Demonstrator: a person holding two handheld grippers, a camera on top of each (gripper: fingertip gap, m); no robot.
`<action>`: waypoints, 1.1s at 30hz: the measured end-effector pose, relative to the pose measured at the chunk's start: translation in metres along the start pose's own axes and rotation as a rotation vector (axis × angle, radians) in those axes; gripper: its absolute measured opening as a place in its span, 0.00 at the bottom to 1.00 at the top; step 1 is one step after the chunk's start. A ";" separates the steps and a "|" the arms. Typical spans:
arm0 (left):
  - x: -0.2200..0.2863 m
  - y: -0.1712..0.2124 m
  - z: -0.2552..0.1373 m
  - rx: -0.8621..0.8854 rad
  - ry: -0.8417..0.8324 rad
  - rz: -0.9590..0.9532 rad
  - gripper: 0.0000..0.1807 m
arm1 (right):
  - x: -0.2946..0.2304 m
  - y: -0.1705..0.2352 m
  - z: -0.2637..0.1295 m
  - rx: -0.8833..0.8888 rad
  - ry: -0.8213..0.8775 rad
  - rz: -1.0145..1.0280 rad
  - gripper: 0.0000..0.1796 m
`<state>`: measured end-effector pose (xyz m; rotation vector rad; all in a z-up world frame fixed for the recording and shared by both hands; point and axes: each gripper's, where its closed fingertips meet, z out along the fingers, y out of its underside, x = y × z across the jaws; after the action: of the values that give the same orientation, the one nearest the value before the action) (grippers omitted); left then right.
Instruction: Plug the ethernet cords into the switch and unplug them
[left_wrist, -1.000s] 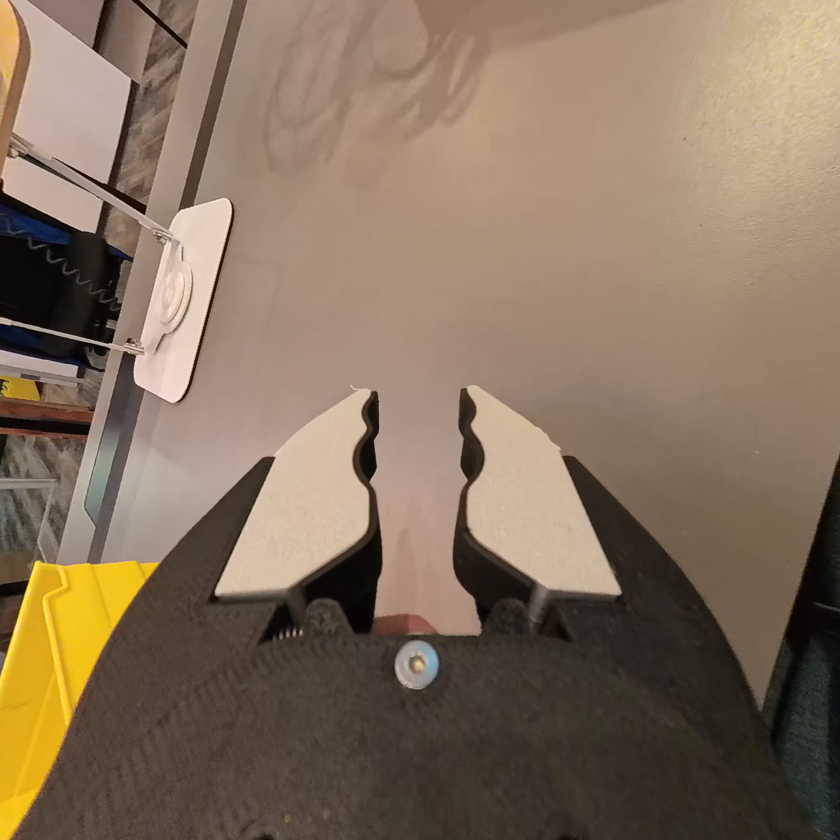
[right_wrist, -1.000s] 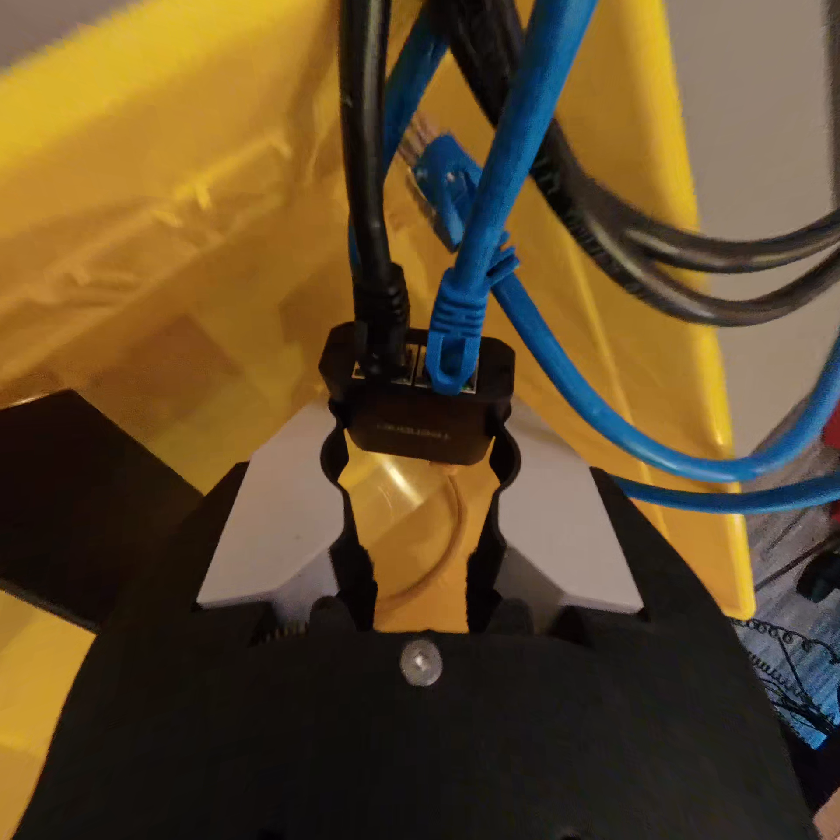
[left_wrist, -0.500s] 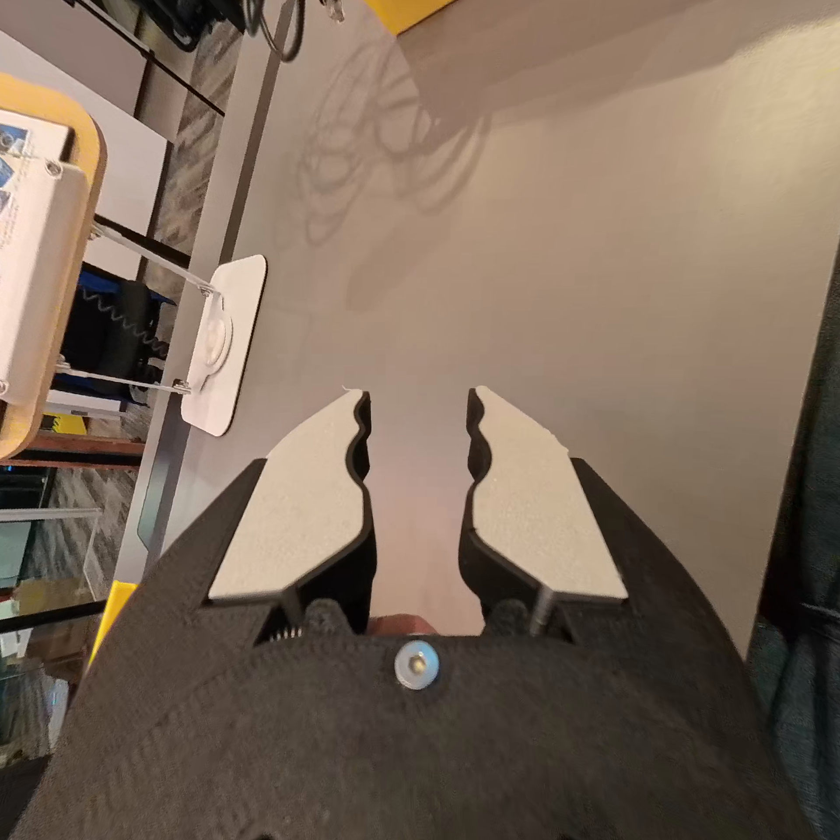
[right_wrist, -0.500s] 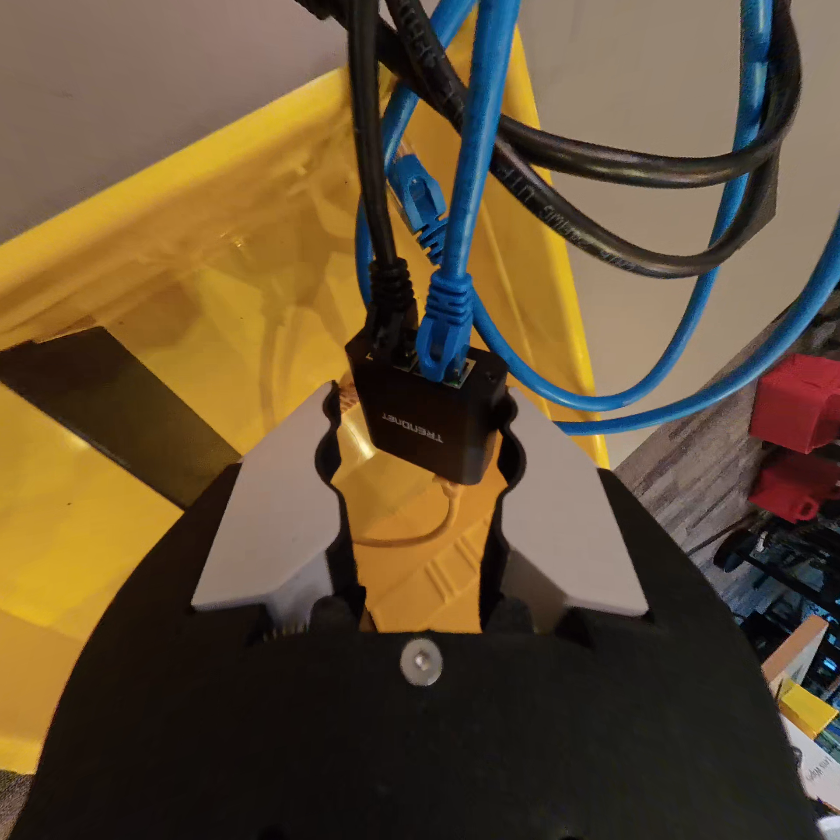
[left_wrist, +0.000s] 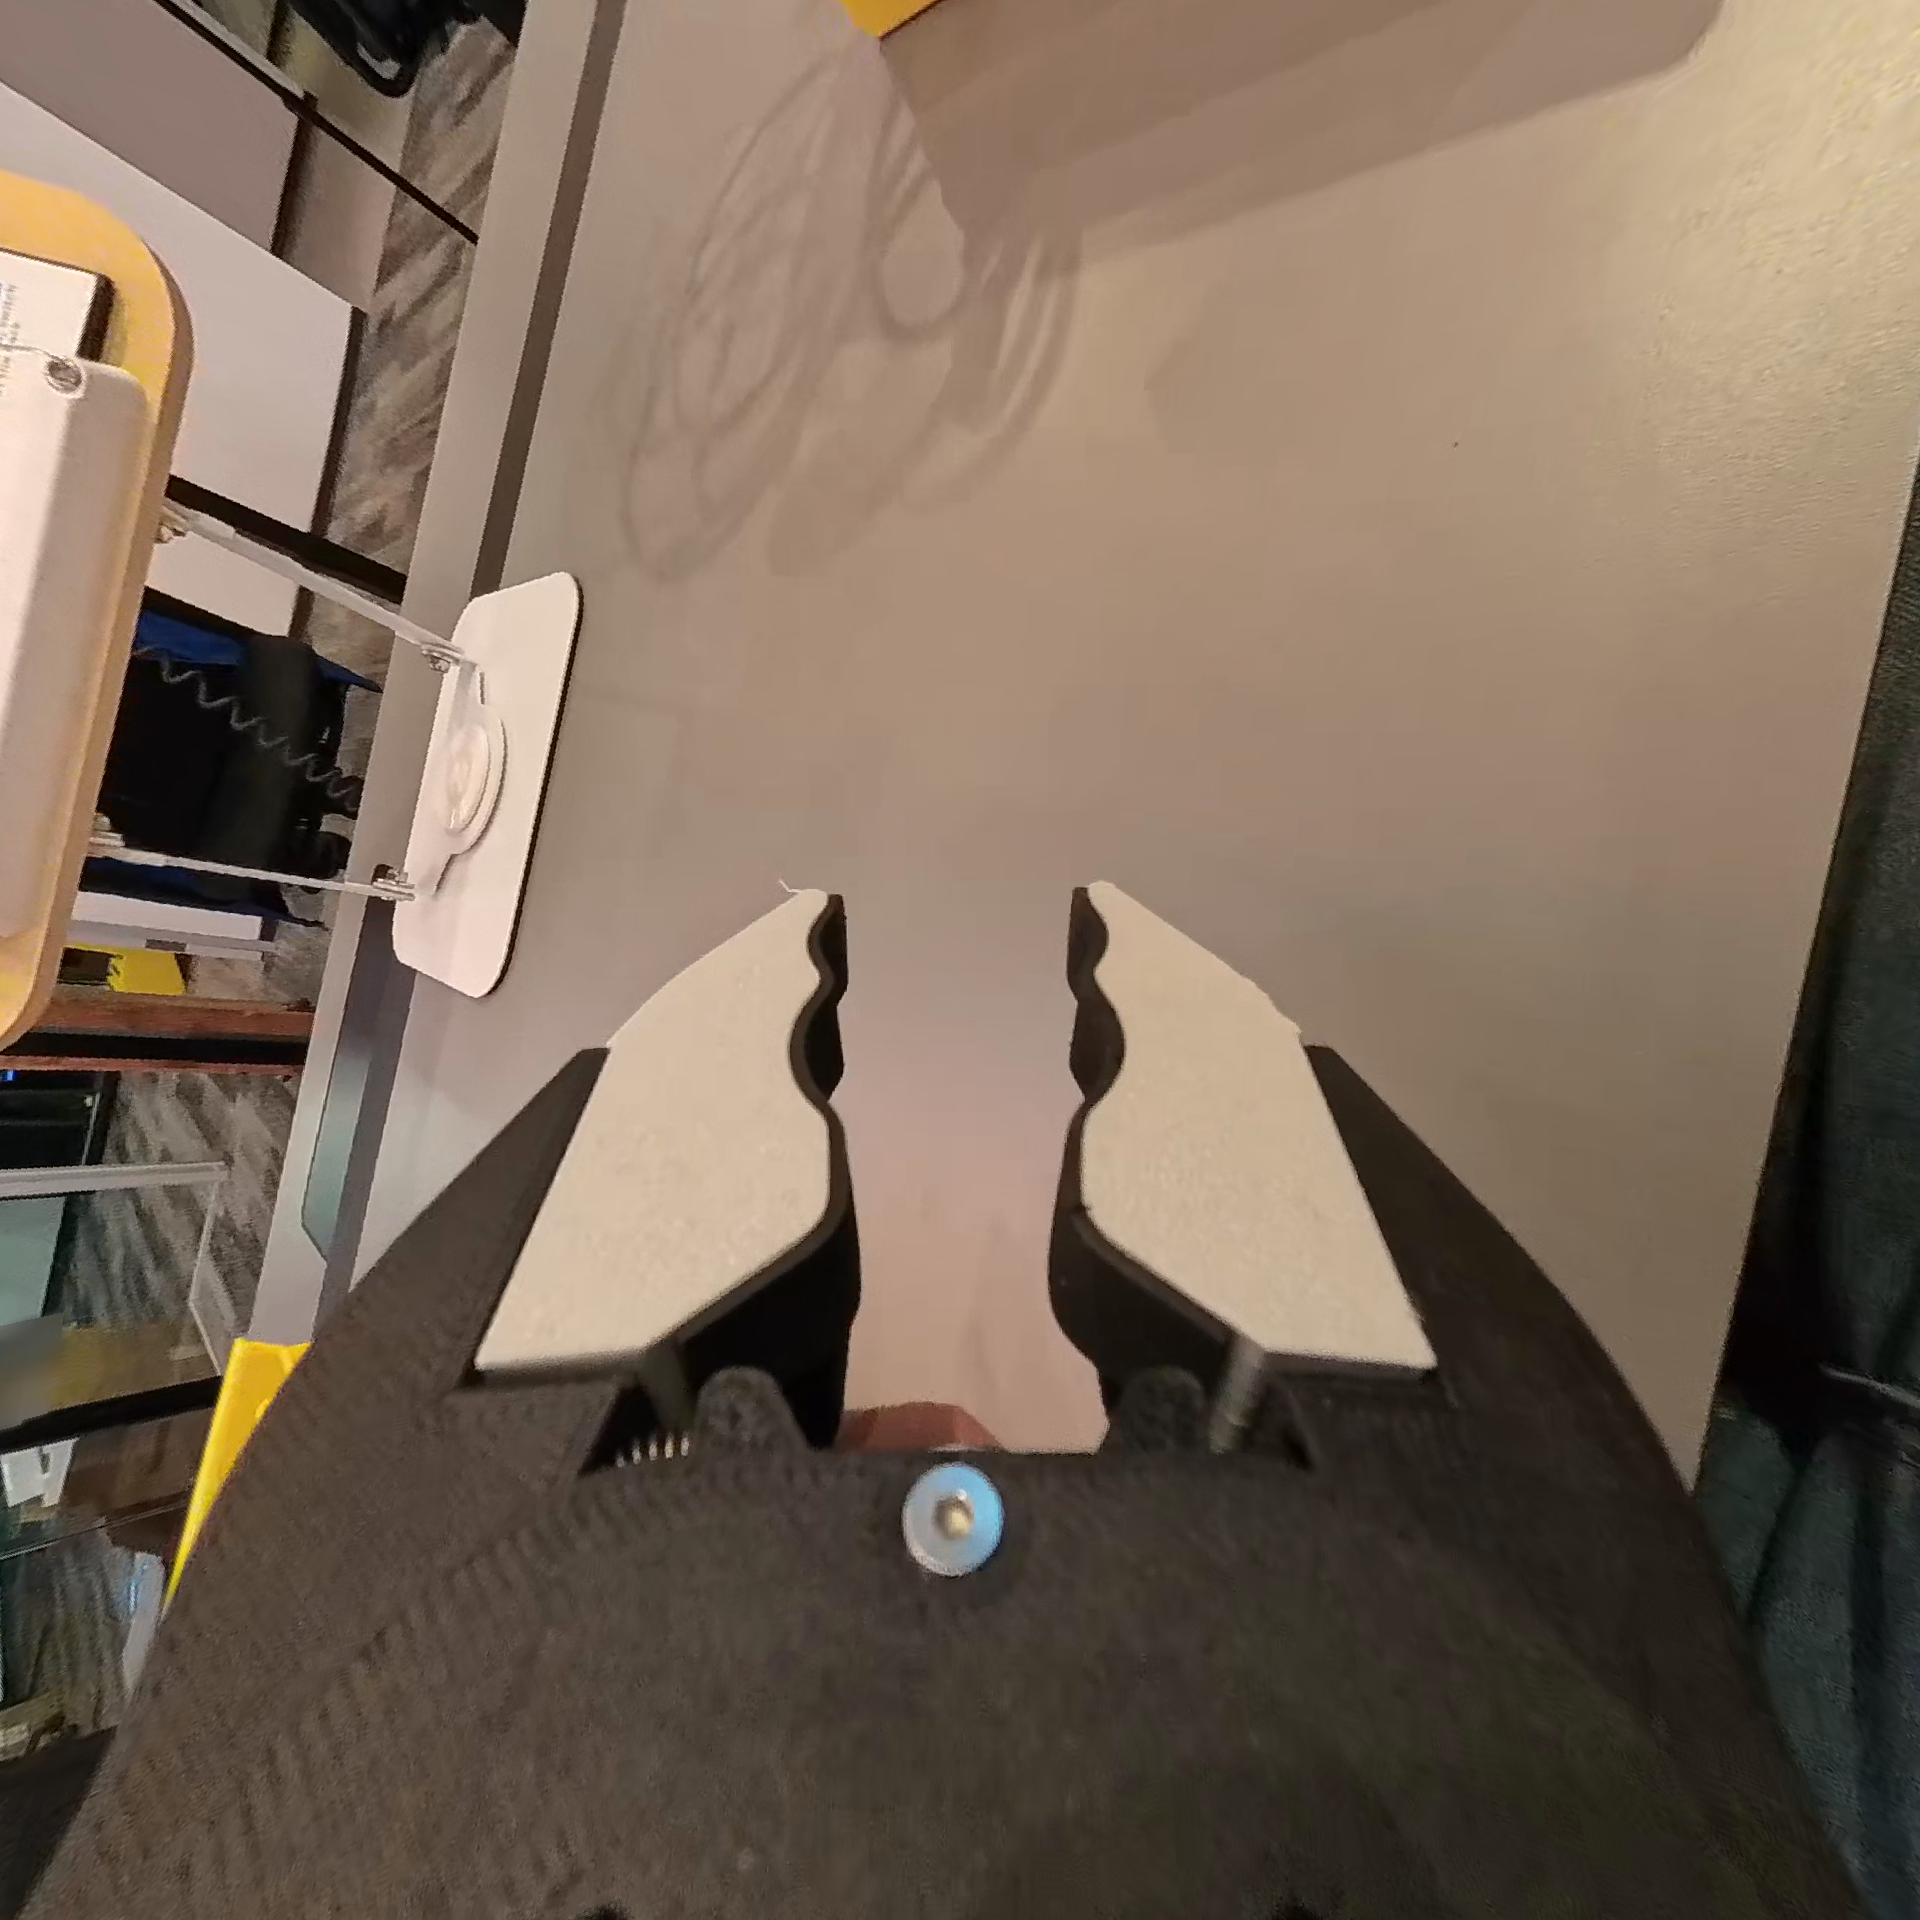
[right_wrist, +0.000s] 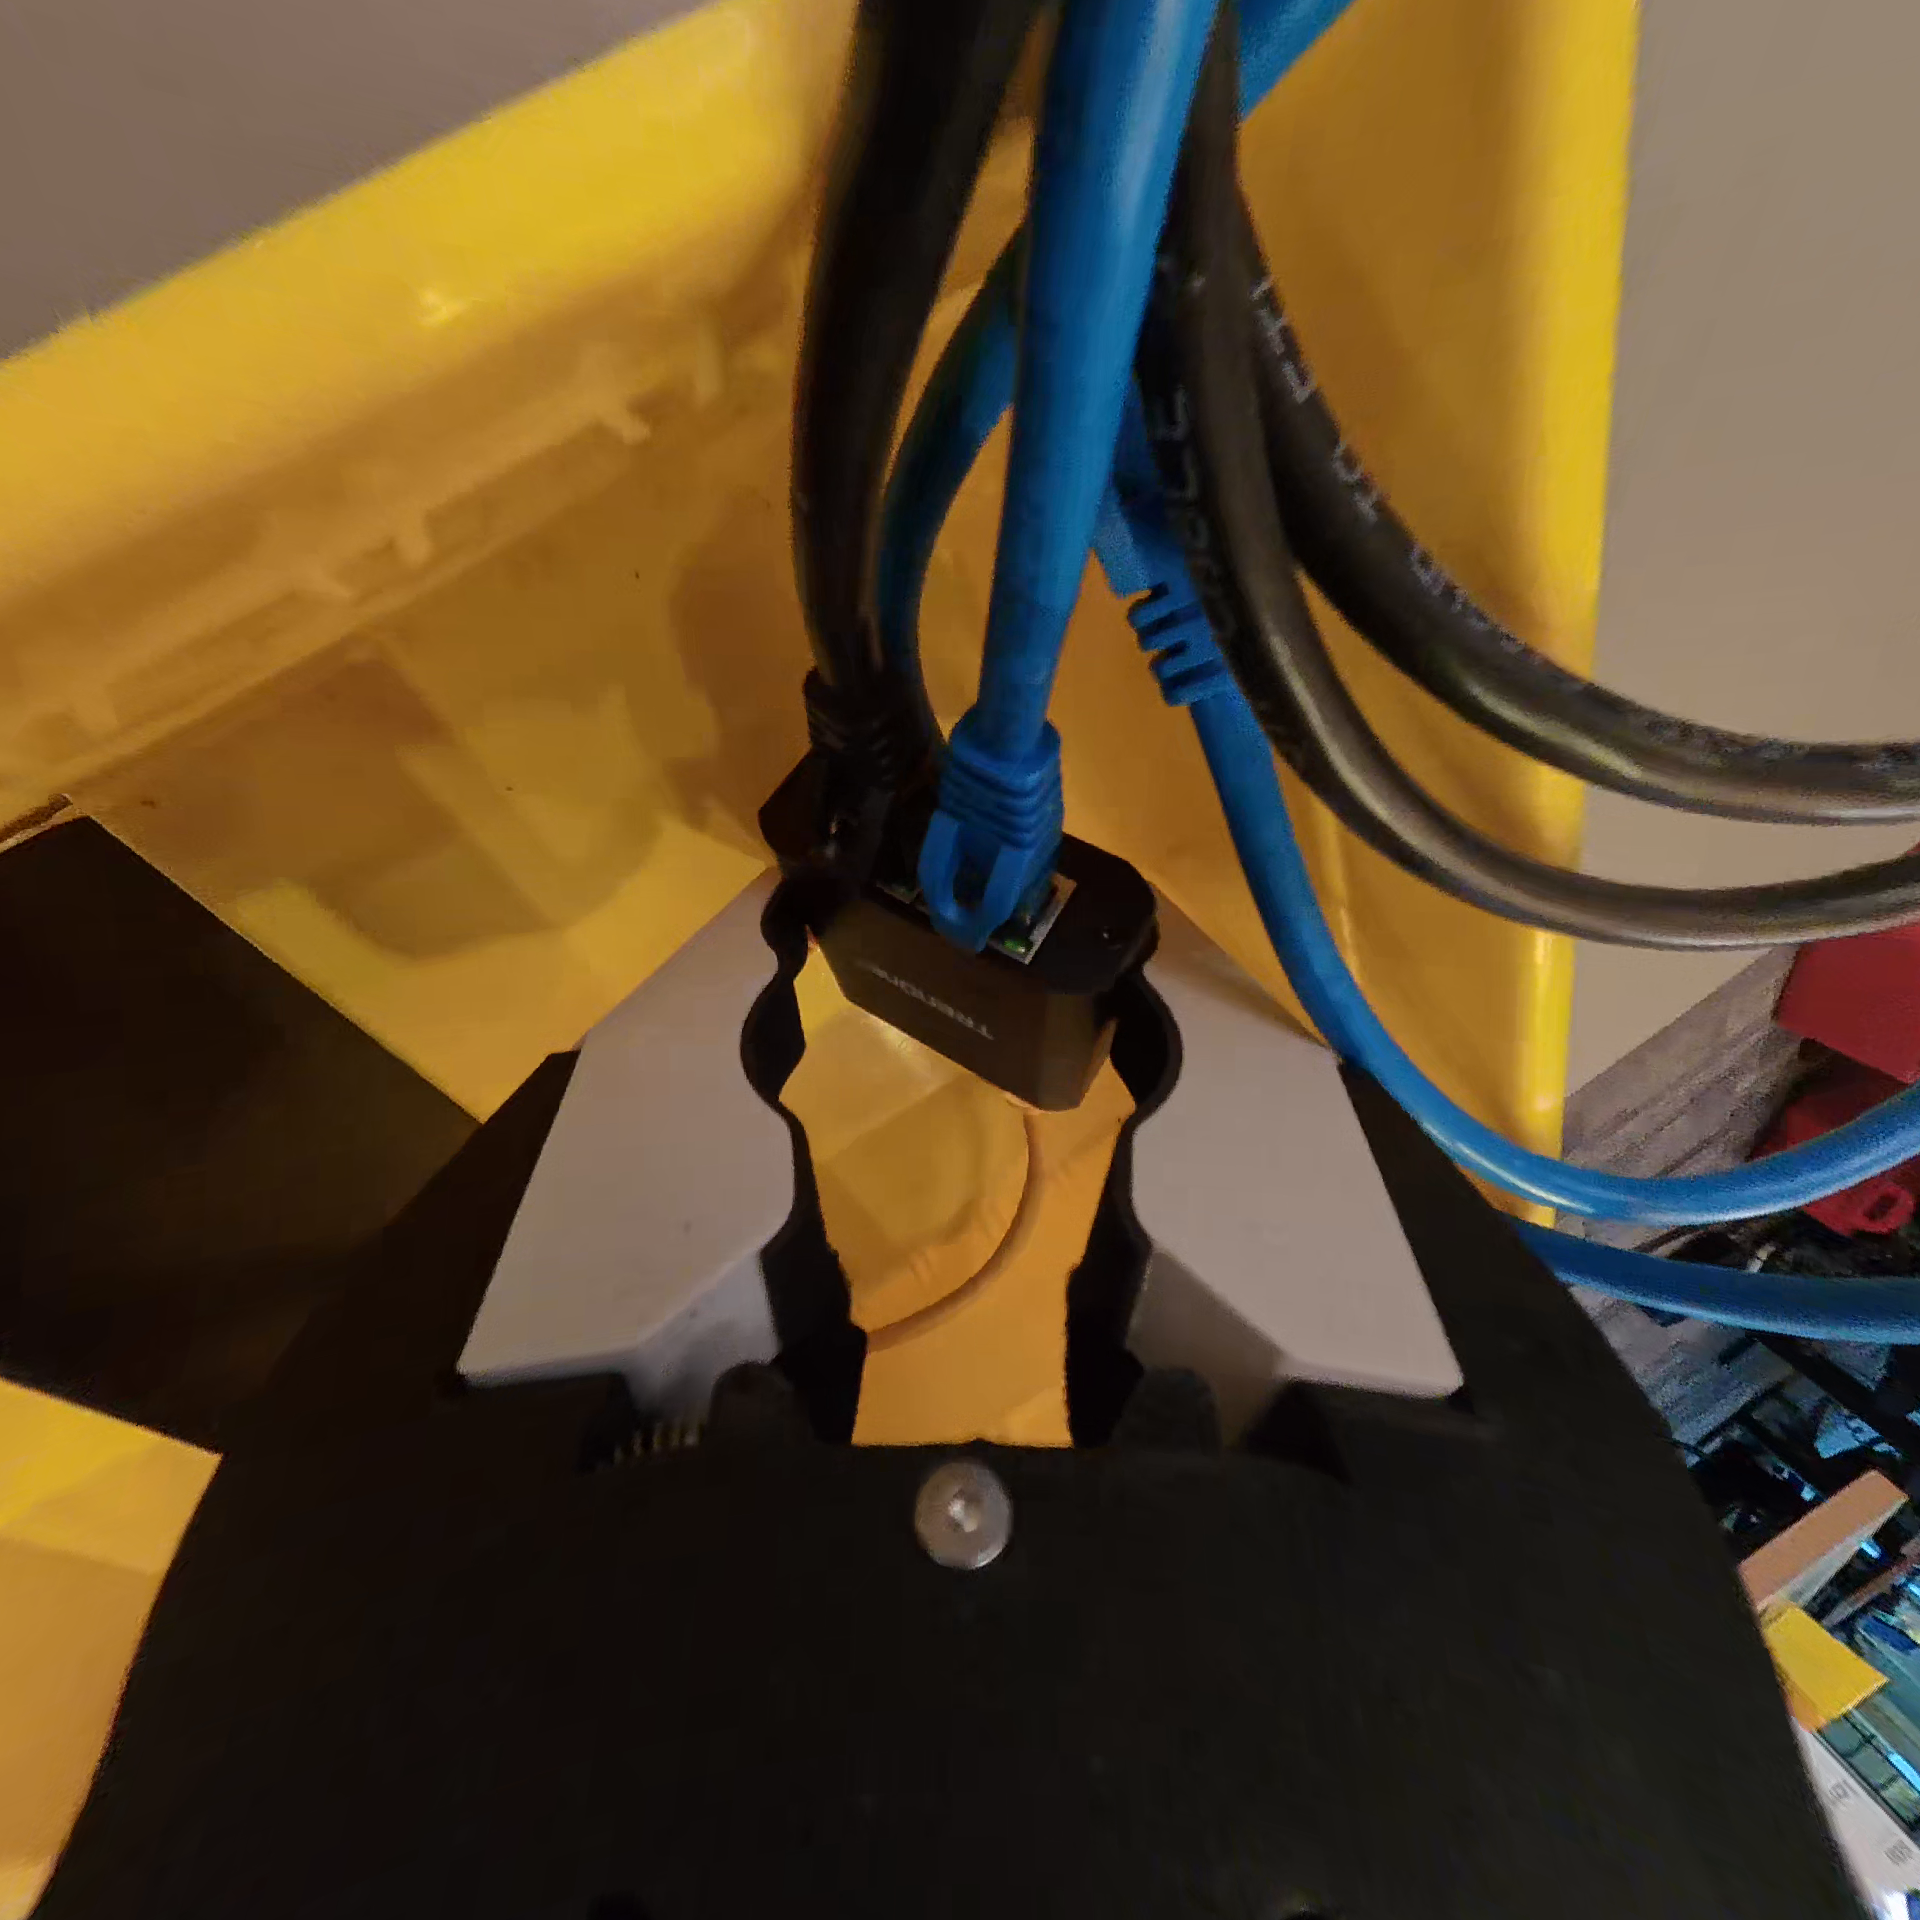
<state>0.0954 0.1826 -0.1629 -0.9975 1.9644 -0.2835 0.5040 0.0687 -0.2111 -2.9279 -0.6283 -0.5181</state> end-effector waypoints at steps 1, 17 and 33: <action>0.001 0.000 0.000 0.000 0.002 0.000 0.22 | 0.000 -0.002 0.000 -0.027 -0.002 -0.012 0.33; 0.002 0.008 0.000 -0.027 0.010 0.003 0.23 | 0.011 -0.056 -0.001 -0.145 0.129 -0.203 0.36; 0.004 0.008 0.005 -0.028 0.025 -0.002 0.23 | 0.012 -0.057 -0.063 0.089 0.172 -0.113 0.38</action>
<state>0.0940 0.1856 -0.1722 -1.0187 1.9947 -0.2708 0.4711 0.1146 -0.1462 -2.7390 -0.7748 -0.7243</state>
